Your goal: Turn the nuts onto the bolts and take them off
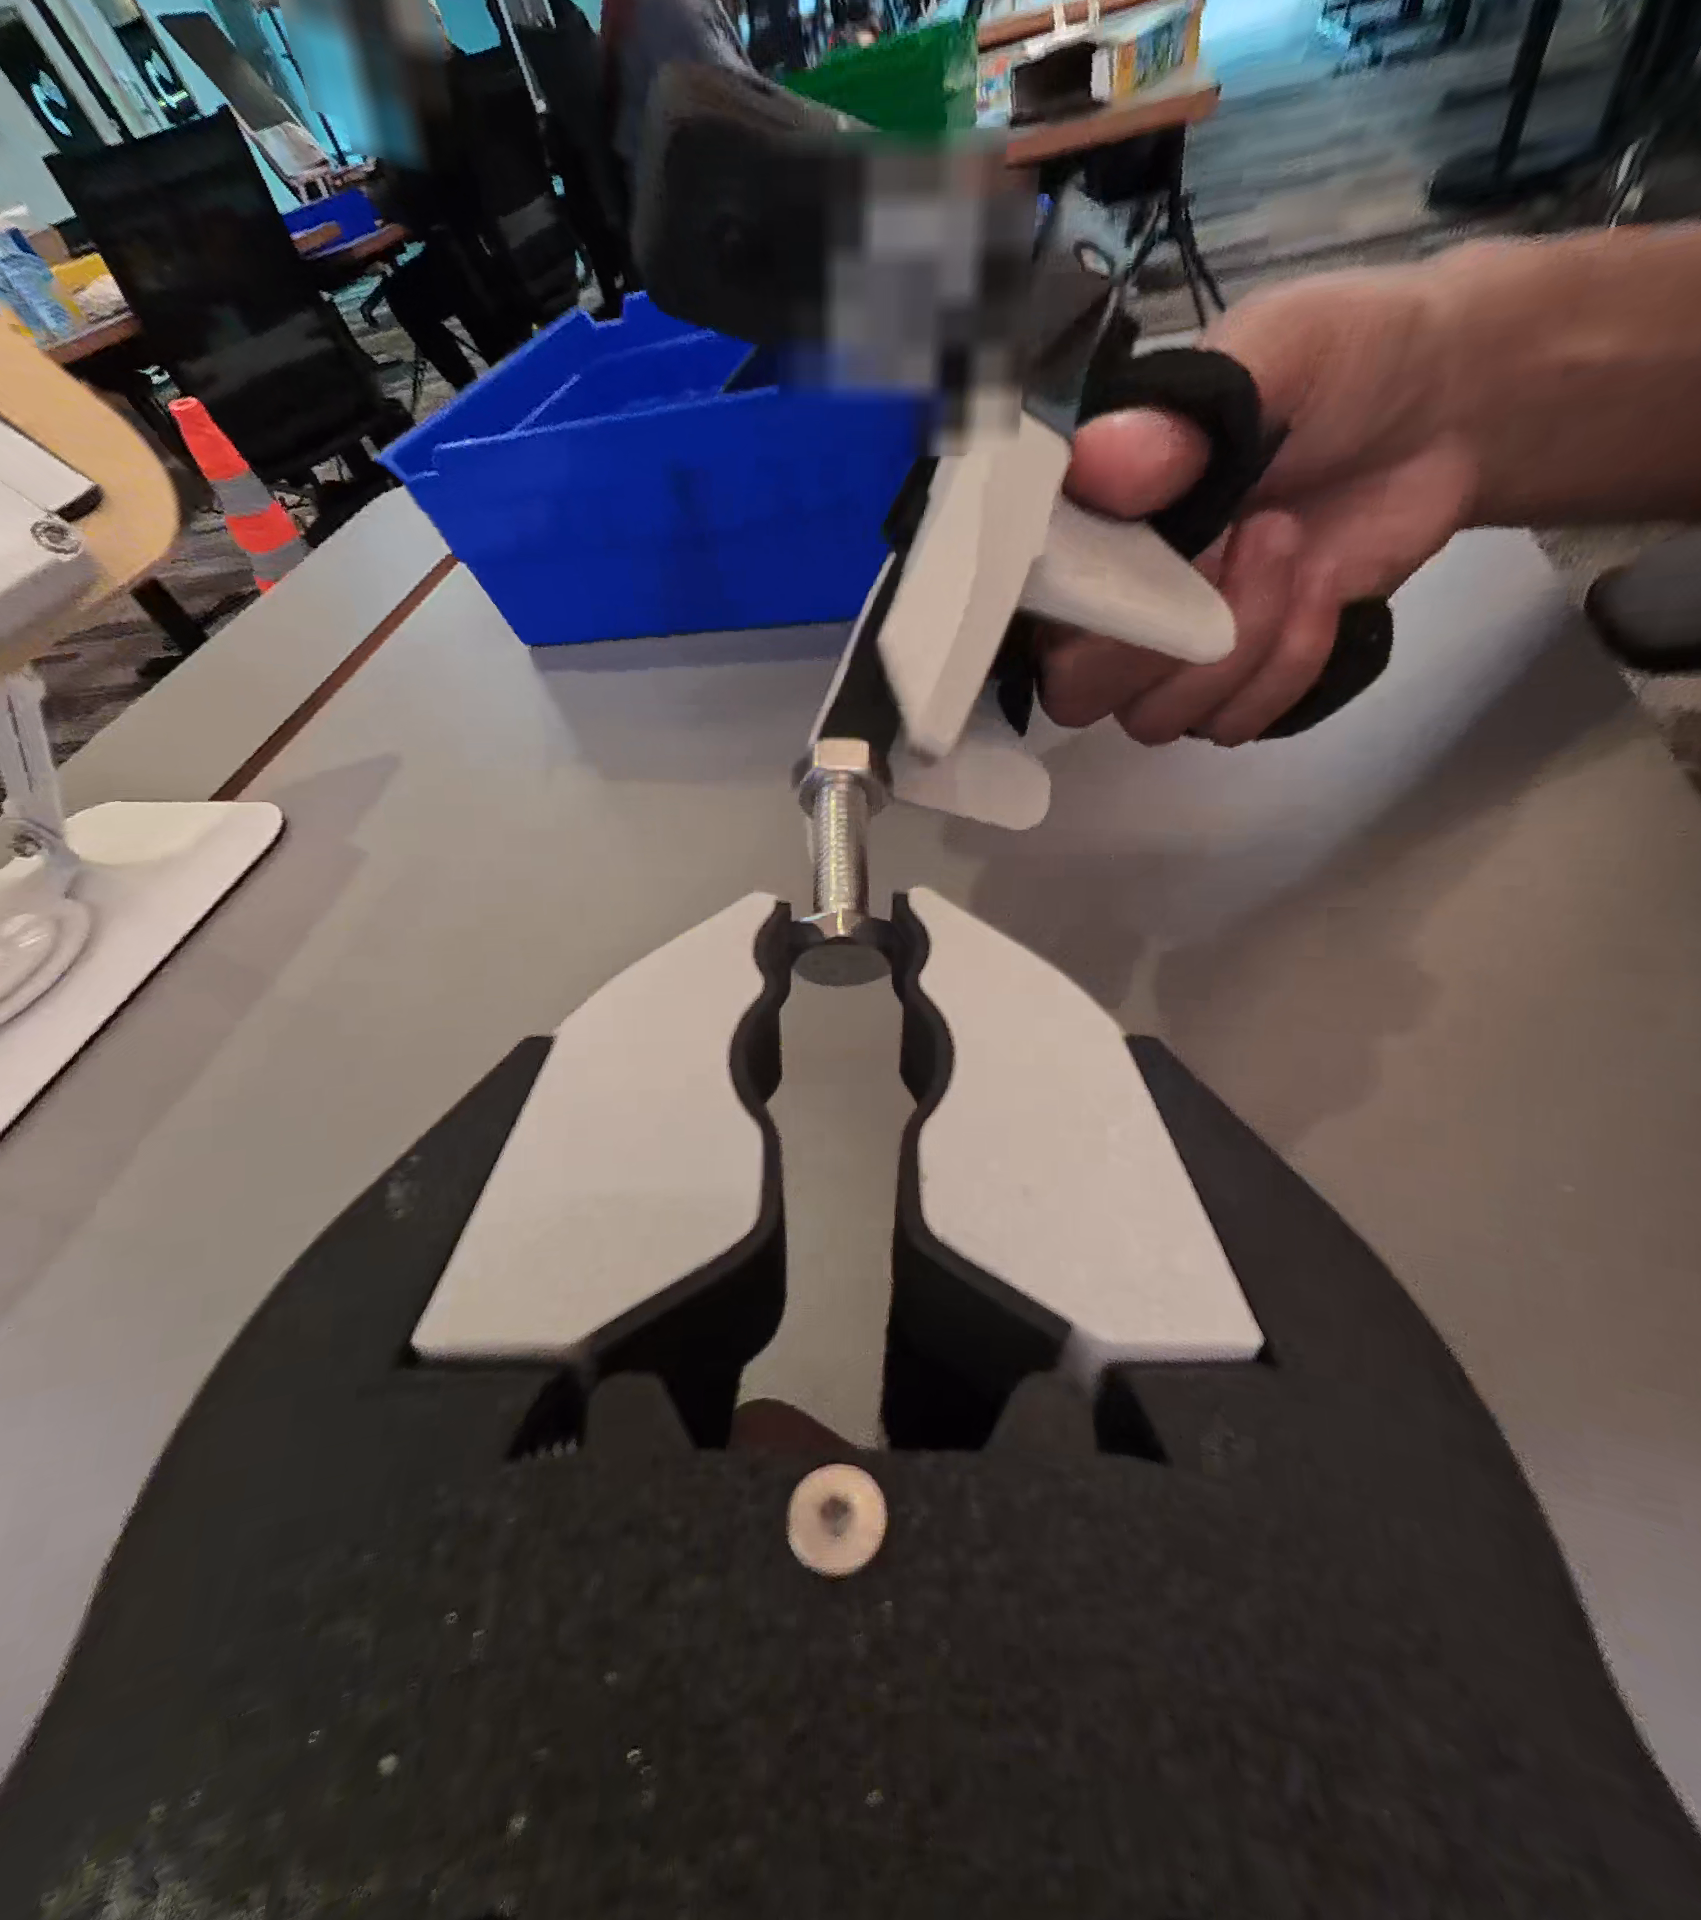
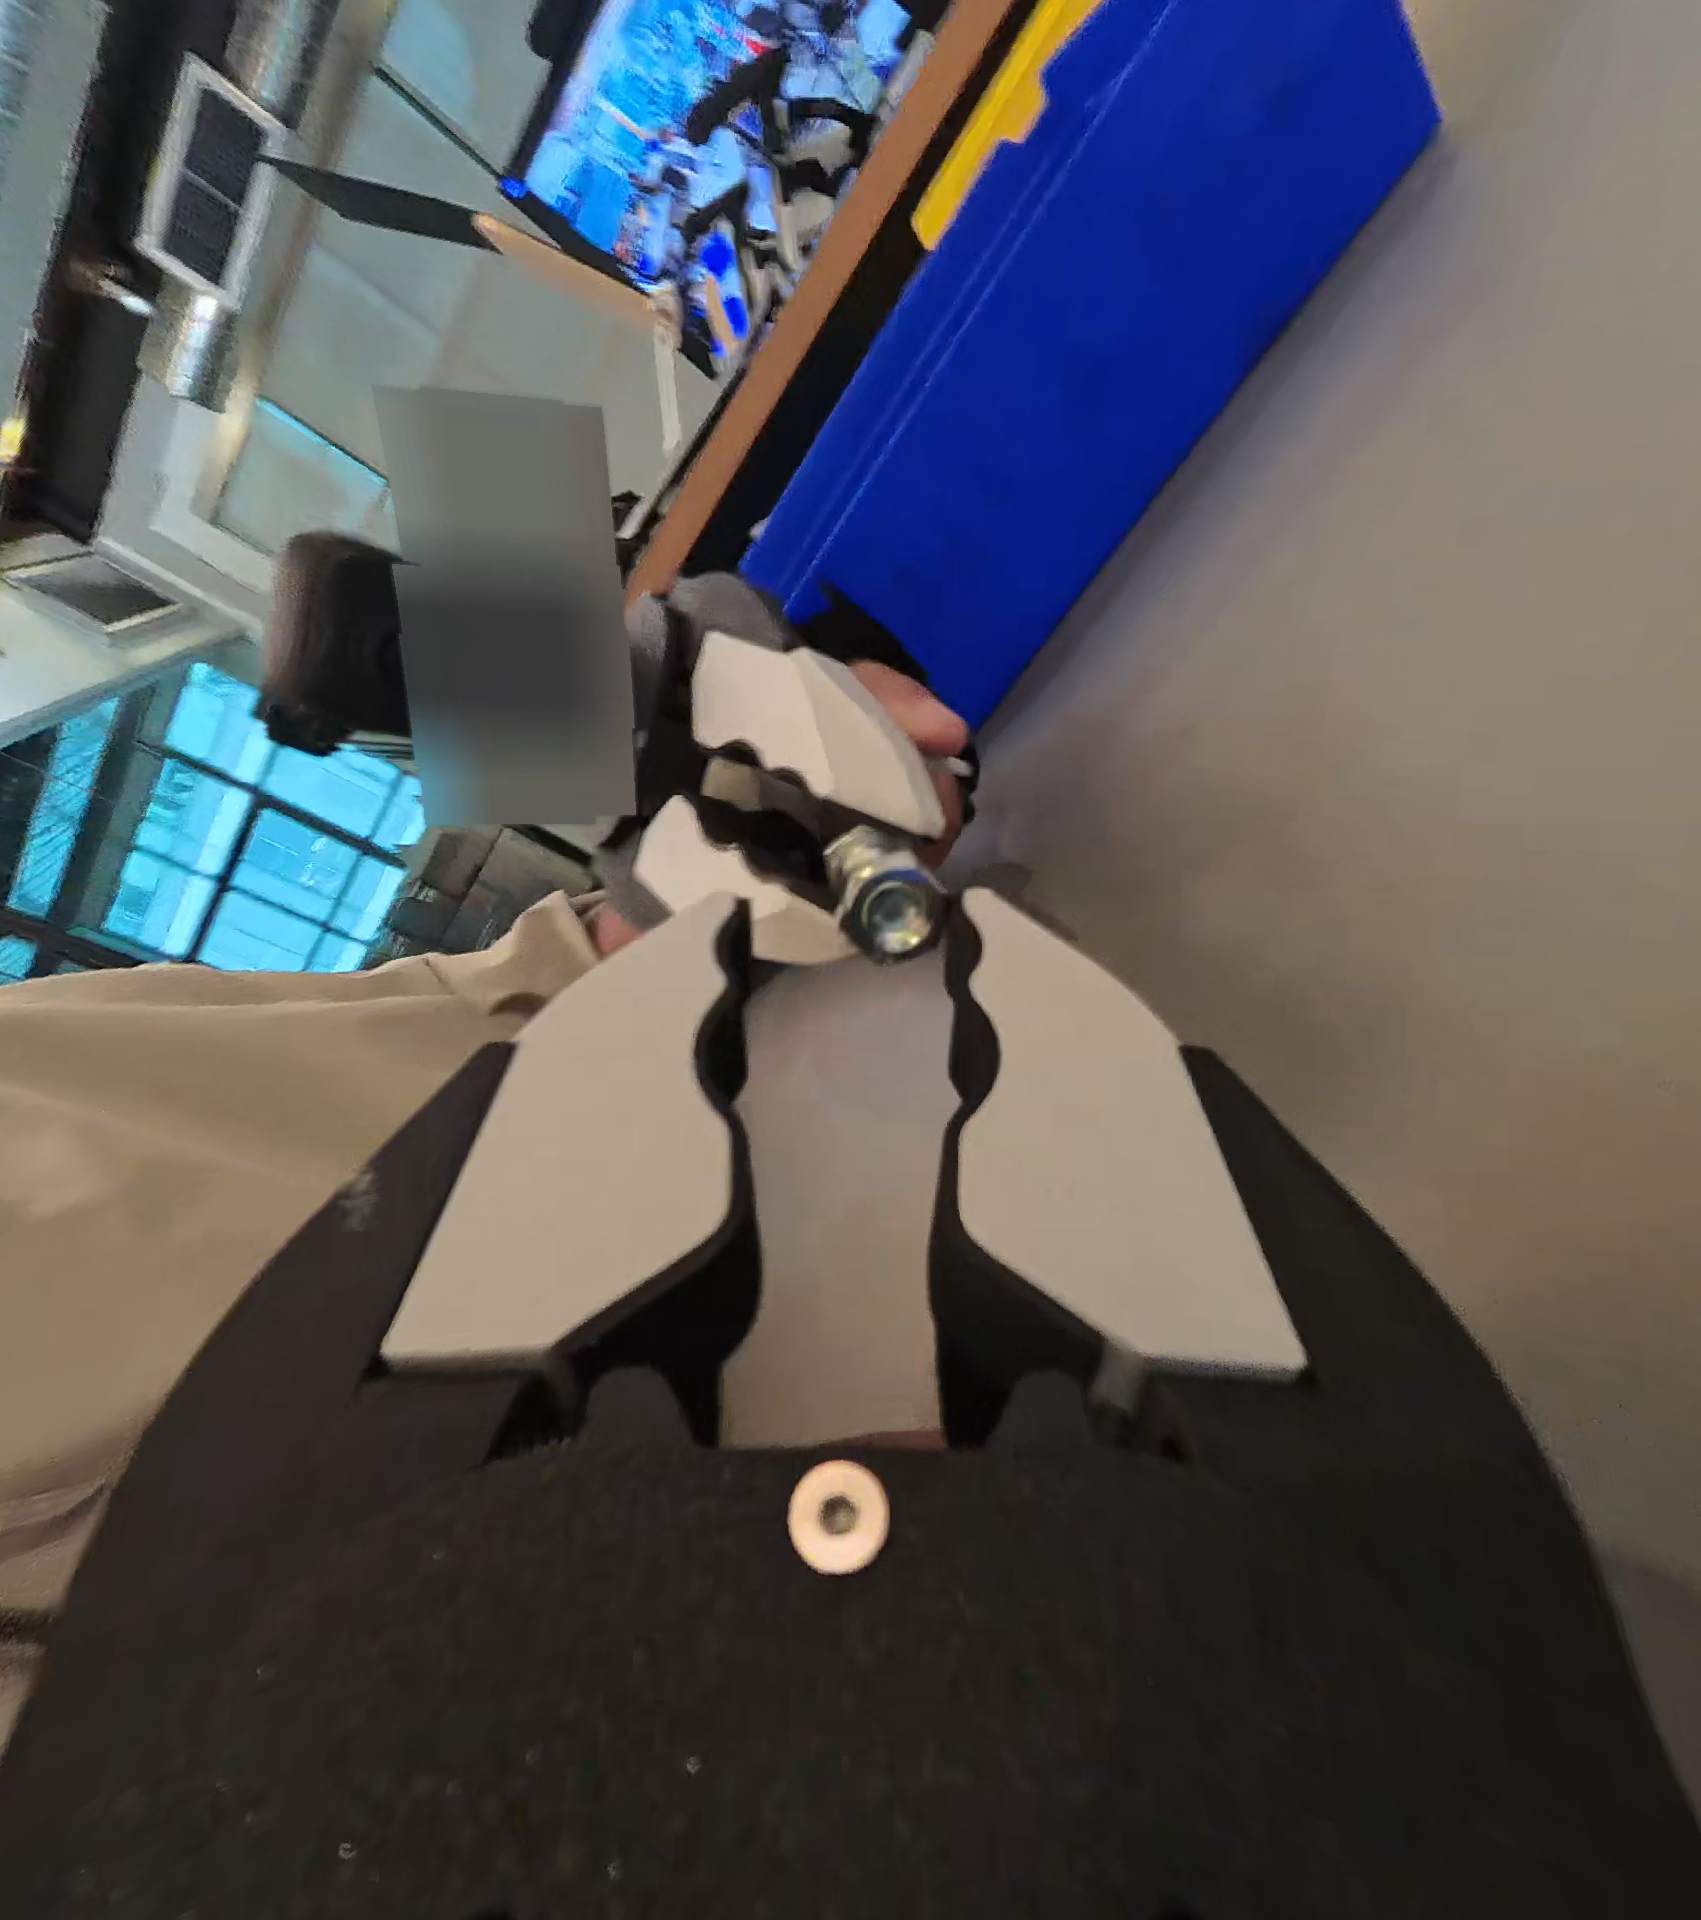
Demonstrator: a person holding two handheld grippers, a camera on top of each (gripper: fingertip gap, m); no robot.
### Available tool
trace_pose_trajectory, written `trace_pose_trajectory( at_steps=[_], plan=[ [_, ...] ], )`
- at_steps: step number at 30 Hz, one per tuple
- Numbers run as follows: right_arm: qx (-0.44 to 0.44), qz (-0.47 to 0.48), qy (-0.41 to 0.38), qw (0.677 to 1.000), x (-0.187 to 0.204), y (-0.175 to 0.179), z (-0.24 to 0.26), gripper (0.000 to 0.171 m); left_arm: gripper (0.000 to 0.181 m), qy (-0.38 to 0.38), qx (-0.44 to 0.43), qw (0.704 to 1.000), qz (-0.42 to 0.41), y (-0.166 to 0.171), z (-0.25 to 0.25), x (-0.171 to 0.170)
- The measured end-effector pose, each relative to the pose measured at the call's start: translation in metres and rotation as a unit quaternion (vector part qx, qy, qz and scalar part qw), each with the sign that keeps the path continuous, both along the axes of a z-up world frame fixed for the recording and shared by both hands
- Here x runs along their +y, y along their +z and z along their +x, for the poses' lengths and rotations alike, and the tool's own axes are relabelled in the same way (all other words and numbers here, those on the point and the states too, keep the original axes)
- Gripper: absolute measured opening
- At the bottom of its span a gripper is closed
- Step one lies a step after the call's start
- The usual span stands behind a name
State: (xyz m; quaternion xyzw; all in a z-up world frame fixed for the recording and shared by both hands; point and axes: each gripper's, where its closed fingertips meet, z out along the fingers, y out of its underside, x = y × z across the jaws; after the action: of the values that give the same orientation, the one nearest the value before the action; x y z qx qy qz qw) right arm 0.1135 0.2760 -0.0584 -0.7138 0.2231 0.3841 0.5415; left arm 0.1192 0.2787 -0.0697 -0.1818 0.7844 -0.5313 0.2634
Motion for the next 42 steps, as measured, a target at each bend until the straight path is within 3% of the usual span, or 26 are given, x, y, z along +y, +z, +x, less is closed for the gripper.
trace_pose_trajectory(
  at_steps=[1,2,5,8,14,20,25,28,30,34,39,42],
  plan=[
    [-0.007,-0.012,-0.011,1.0,0.001,-0.003,0.003,0.021,0.018,0.0,-0.006,1.0,0.005,-0.001,-0.001,-0.002],
    [-0.02,-0.008,-0.012,1.0,0.001,-0.003,0.004,0.018,0.018,-0.001,-0.004,1.0,0.003,-0.001,-0.001,-0.003],
    [-0.082,0.006,0.008,0.997,0.0,0.0,0.0,0.018,0.018,-0.017,0.022,0.999,-0.026,0.003,-0.005,-0.003],
    [-0.223,0.032,0.037,0.974,-0.002,0.01,-0.005,0.018,0.018,-0.059,0.089,0.988,-0.114,0.014,-0.012,-0.007],
    [-0.511,0.102,0.115,0.846,-0.011,0.03,-0.022,0.018,0.018,-0.169,0.21,0.927,-0.262,0.036,-0.034,-0.017],
    [-0.645,0.145,0.134,0.739,-0.01,0.047,-0.033,0.018,0.017,-0.24,0.282,0.87,-0.326,0.046,-0.046,-0.013],
    [-0.562,0.131,0.122,0.807,-0.009,0.053,-0.026,0.018,0.018,-0.22,0.252,0.887,-0.318,0.049,-0.042,-0.011],
    [-0.489,0.128,0.053,0.861,-0.014,0.063,-0.003,0.018,0.018,-0.172,0.215,0.918,-0.286,0.044,-0.031,-0.005],
    [-0.466,0.055,-0.023,0.883,-0.027,0.058,0.03,0.018,0.018,-0.102,0.165,0.947,-0.257,0.041,-0.013,0.006],
    [-0.424,-0.128,-0.254,0.86,-0.098,0.052,0.103,0.018,0.018,0.093,0.071,0.978,-0.171,0.031,0.027,0.038],
    [-0.356,-0.151,-0.385,0.838,-0.138,0.026,0.099,0.018,0.018,0.317,0.027,0.946,-0.063,0.018,0.027,0.064],
    [-0.347,-0.143,-0.42,0.826,-0.14,0.016,0.09,0.018,0.018,0.385,0.021,0.921,-0.057,0.011,0.008,0.069]
  ],
)
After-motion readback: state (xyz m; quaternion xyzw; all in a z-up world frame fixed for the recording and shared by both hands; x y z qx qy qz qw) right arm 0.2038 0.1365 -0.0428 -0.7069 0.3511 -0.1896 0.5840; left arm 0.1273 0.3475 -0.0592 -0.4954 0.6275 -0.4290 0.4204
